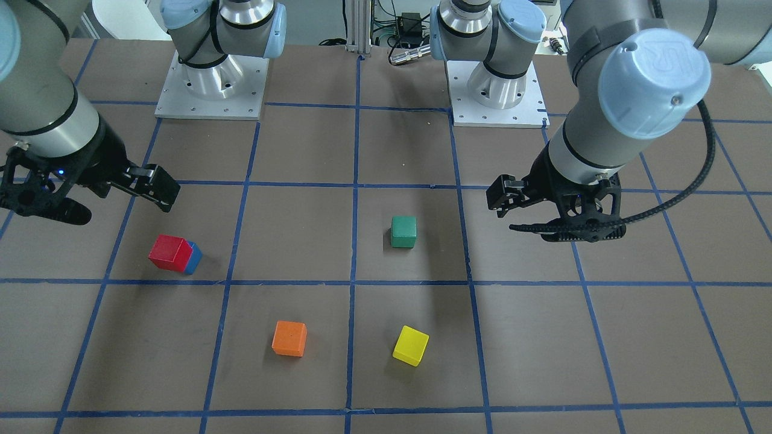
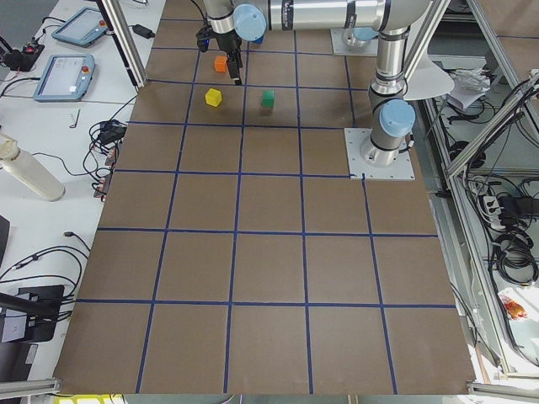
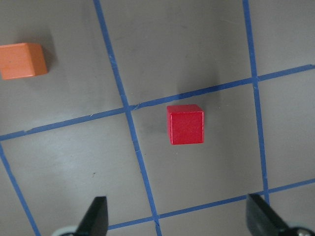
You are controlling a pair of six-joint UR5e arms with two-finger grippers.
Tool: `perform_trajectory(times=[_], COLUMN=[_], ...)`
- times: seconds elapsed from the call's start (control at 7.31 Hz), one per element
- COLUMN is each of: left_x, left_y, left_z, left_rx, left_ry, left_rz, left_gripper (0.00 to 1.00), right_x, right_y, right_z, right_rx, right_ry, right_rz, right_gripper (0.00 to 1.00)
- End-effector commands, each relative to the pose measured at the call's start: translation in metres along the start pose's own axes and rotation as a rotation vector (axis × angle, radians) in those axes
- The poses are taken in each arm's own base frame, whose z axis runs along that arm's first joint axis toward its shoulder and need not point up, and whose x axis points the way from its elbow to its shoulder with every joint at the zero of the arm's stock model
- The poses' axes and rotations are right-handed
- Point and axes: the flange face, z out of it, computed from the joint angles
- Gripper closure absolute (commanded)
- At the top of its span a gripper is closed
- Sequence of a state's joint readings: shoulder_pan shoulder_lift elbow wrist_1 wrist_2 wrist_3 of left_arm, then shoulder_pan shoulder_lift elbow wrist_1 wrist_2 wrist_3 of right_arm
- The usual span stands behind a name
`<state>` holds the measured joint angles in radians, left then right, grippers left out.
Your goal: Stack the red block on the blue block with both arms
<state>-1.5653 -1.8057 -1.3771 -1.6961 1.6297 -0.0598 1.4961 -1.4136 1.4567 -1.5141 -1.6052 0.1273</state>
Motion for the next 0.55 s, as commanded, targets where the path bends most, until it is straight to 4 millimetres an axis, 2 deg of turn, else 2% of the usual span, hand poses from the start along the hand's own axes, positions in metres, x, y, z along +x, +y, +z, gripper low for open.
perform_trajectory(times=[0.0, 0.14, 0.27, 0.41], left_x=[0.009, 0.026, 0.044, 0.054], left_y=[0.026, 0.041, 0.05, 0.054], left_z=[-0.026, -0.032, -0.032, -0.03], left_rx=[0.051, 0.064, 0.067, 0.064], left_ry=[0.012, 0.008, 0.005, 0.007], left_rz=[-0.044, -0.051, -0.057, -0.034], left_gripper=[0.0, 0.0, 0.0, 0.0], right_x=[-0.035, -0.042, -0.046, -0.045], right_y=[0.028, 0.034, 0.036, 0.04], right_z=[-0.017, -0.019, -0.019, -0.021], right_rx=[0.017, 0.017, 0.001, -0.002], right_ry=[-0.004, -0.022, -0.06, -0.051], right_rz=[-0.061, -0.065, -0.064, -0.064], right_gripper=[0.0, 0.0, 0.0, 0.0])
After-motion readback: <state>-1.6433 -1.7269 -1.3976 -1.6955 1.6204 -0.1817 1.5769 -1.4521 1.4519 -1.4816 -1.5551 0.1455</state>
